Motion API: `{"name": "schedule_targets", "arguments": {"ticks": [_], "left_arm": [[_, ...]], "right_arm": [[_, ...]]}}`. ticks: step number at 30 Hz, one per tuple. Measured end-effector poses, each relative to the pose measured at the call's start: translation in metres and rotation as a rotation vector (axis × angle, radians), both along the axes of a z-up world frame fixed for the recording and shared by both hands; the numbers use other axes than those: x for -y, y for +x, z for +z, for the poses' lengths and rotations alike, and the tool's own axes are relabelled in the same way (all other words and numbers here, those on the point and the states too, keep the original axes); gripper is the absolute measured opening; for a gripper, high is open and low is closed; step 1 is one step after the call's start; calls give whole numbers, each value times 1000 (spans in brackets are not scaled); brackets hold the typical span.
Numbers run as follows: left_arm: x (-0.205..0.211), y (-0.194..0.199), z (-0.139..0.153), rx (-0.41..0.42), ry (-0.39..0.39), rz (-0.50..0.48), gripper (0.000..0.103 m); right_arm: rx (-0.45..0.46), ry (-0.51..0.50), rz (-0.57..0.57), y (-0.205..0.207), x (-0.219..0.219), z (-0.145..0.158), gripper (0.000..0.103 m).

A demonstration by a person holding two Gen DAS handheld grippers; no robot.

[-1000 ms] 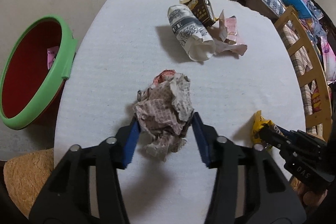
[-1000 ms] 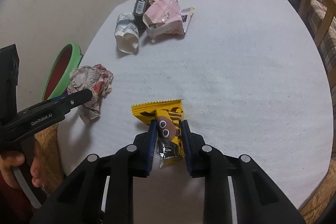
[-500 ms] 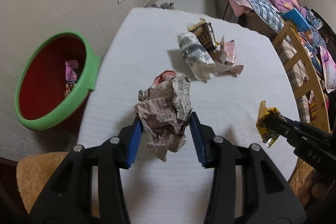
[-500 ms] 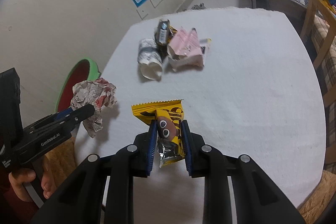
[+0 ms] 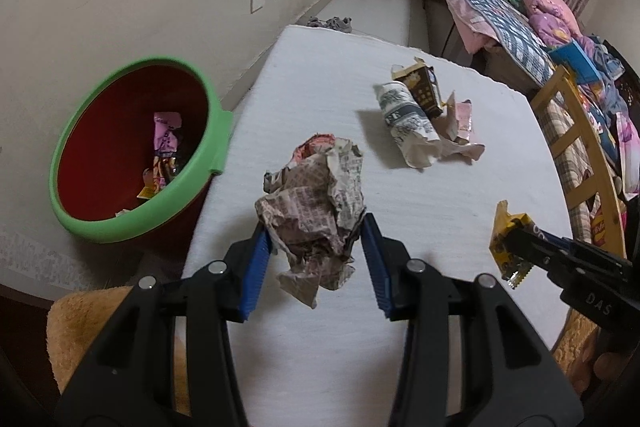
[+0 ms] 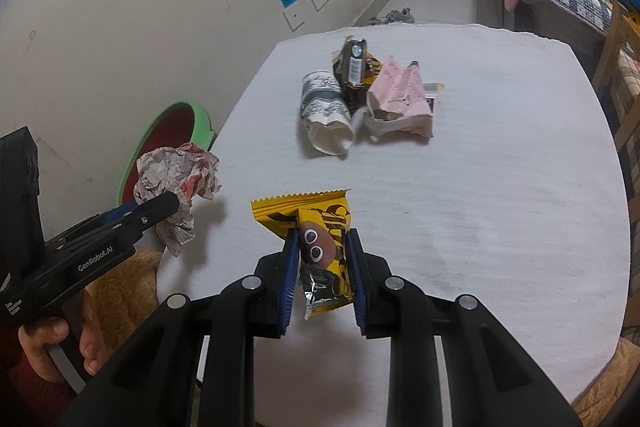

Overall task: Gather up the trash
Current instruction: 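Carry the crumpled paper and yellow wrapper over the bin and release both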

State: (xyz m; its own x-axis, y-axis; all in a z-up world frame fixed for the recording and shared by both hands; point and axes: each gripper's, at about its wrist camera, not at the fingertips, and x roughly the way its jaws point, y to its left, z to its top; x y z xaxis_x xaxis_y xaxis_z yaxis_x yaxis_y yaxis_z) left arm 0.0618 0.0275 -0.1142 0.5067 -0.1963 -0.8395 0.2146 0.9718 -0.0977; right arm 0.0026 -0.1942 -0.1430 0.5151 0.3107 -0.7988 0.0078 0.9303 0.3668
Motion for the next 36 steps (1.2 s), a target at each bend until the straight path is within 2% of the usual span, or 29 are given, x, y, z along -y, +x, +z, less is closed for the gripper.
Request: {"name": "schedule_targets", "arguments": {"ticks": [15,29,36], "left_arm": [[-46,4,6,23,-3,94,43],[-99,13,15,55,-8,216,43],[-129,17,25,89,-15,278,44]], "right_arm": [[15,-23,88,22,-41,8,24],[96,-46,180,60,-86,40,24],[106,-52,239,77,-114,45,24]]}}
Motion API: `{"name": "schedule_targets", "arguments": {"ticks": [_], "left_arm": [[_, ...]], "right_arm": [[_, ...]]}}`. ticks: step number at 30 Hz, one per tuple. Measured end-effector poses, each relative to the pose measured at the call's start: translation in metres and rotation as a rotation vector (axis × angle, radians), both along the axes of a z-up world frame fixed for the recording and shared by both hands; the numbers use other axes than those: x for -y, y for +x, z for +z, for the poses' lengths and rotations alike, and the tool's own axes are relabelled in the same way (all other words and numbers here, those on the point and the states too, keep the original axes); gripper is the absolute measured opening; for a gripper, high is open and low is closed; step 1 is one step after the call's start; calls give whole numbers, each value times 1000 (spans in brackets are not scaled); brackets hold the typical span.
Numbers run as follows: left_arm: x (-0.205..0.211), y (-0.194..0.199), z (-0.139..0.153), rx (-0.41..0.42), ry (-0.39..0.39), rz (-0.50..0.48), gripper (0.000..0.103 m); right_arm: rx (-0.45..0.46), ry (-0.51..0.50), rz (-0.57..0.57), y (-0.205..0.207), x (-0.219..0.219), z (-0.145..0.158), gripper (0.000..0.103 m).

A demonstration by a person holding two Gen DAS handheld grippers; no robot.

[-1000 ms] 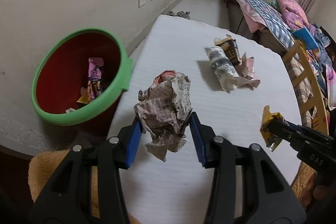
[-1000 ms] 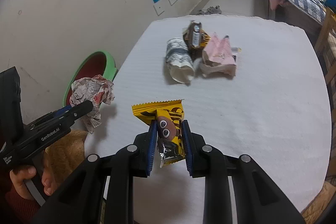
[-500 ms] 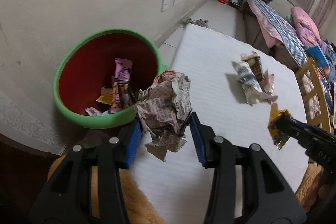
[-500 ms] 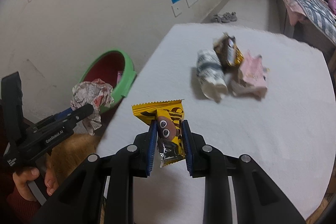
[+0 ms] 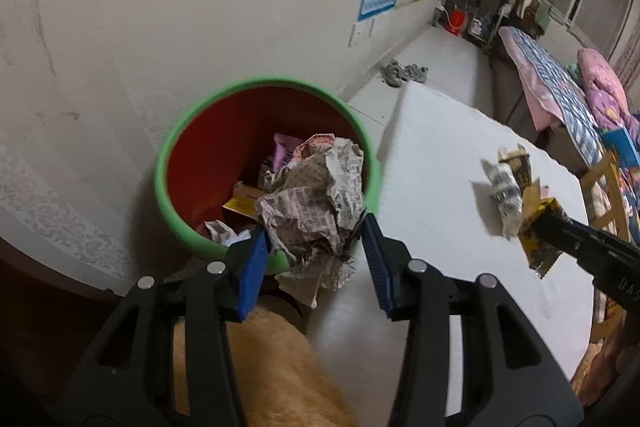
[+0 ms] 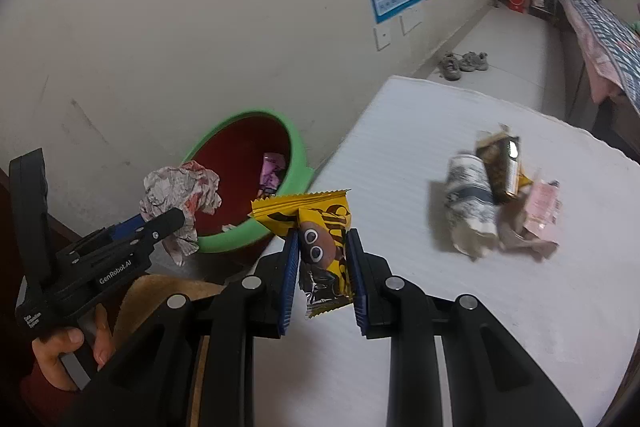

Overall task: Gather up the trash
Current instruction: 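Carry the crumpled paper and yellow wrapper over the bin and release both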

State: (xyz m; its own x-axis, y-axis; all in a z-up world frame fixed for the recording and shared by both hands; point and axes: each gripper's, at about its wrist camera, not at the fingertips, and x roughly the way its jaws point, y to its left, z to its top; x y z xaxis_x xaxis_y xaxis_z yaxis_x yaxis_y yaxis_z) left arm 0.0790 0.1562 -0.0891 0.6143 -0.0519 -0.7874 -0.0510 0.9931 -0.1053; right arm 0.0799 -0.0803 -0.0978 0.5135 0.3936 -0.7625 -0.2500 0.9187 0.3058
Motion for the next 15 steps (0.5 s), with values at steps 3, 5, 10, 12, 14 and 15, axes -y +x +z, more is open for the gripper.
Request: {"name": "schedule_targets", "arguments": {"ticks": [3,5,10,12,14,15], "left_arm": [[-11,3,-1,-2,-4,22,44],[-20,5,-3,-3,-5,36,44],[-37,13,-3,3,-12,63,44],[-43,18,-2,6,-11,75,44],[-47,21,-2,8,-10,81,44],[-50,23,-1,11,-11,84,44]], "right_arm": [[0,-3,18,7,-11,1,24],[2,-7,30,13,-19,2,24],[6,-20,61,28,-37,2,24],[7,-17,72,35,-46,3,24],[7,-11,82,41,-54,4,24],[8,-9,87,42,-58,4,24]]}}
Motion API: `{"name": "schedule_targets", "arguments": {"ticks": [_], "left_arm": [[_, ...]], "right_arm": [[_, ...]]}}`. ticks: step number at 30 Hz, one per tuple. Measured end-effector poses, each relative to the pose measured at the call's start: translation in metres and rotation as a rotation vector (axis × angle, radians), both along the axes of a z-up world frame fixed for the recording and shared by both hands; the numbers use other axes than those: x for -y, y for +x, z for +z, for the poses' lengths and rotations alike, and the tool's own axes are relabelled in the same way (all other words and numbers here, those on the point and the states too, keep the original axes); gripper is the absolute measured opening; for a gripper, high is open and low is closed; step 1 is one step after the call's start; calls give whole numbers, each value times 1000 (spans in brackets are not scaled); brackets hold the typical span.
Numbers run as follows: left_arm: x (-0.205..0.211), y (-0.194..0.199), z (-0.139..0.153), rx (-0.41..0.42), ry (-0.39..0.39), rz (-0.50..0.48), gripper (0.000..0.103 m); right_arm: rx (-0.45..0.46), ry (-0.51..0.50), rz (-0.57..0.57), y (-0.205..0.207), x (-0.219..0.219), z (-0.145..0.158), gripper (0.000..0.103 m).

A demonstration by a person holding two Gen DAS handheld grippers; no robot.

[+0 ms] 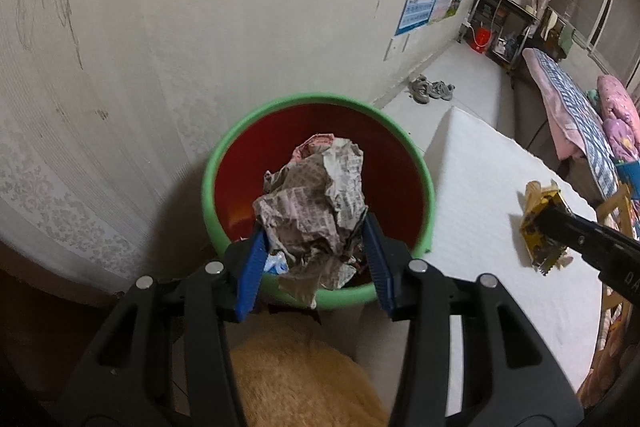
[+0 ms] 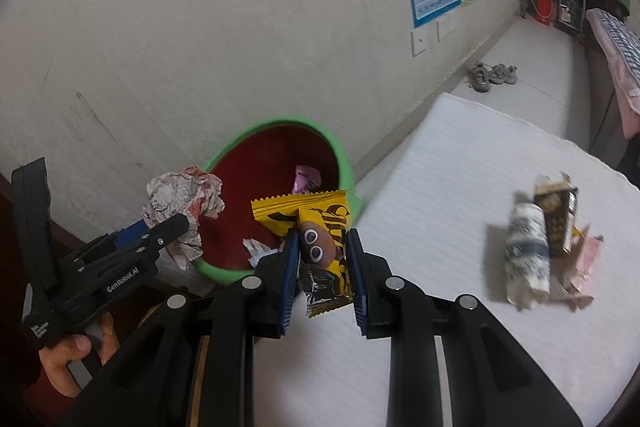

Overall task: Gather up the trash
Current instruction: 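Carry the crumpled paper and yellow wrapper over the bin and release both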

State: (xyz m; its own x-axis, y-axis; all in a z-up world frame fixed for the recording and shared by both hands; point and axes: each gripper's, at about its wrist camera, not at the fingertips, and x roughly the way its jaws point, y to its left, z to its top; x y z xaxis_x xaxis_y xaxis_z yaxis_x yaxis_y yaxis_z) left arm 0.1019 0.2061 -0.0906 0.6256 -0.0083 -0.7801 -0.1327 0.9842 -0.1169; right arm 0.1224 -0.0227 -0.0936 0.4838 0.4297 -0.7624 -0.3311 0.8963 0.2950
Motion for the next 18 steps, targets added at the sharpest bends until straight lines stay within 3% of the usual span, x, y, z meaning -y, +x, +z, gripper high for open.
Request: {"name": "schedule_targets", "arguments": {"ticks": [8,18], "left_arm": [[-14,8,-4,2,12,9,44],[-22,21,-15,-25,6,10,44]], "right_arm": [[-1,16,31,18,-23,2,25],[-69,96,35,45,-40,-3,25]]}}
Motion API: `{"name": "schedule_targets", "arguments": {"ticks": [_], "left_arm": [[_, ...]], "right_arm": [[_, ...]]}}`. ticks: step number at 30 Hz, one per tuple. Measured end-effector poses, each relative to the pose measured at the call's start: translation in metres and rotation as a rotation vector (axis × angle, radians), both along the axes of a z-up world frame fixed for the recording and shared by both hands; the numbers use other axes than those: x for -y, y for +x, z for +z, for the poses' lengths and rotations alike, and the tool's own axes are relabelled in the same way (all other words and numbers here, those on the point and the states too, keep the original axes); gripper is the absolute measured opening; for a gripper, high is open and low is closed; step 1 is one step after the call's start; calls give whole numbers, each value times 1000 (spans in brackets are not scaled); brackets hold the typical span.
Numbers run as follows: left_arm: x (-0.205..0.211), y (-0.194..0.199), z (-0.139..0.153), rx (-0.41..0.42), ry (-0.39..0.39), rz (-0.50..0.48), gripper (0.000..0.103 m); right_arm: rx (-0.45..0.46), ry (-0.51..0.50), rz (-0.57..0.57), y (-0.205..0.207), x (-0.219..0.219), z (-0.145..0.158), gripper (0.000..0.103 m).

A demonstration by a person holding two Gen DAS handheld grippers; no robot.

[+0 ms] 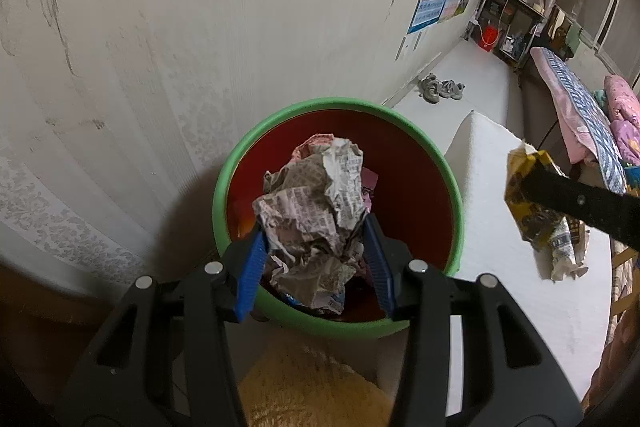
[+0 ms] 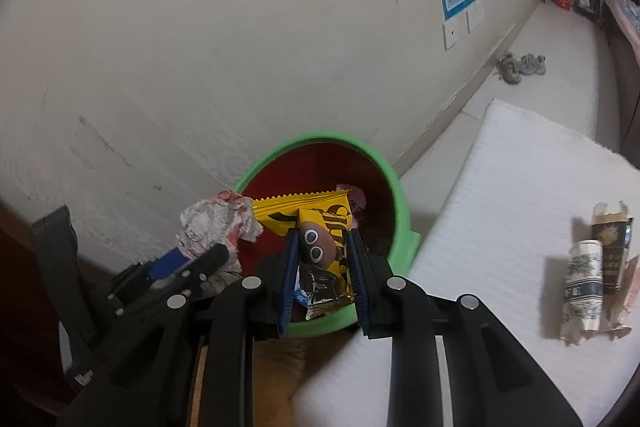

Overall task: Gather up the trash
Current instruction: 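Carry the crumpled paper and yellow wrapper over the bin and release both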

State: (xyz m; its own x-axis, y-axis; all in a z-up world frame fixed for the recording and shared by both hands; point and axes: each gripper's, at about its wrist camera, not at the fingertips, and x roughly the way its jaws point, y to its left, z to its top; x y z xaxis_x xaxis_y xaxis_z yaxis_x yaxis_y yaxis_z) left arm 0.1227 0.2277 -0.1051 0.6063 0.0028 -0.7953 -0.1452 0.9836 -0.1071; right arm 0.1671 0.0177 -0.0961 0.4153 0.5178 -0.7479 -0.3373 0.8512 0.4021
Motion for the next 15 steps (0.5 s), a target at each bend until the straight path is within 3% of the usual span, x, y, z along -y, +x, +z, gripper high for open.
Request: {"name": "schedule_targets", "arguments": {"ticks": [15], "left_arm": [[-3,20,-7,-23,-24,1,45]], "right_arm": [[-12,11,6,22,-21,-2,25]]}}
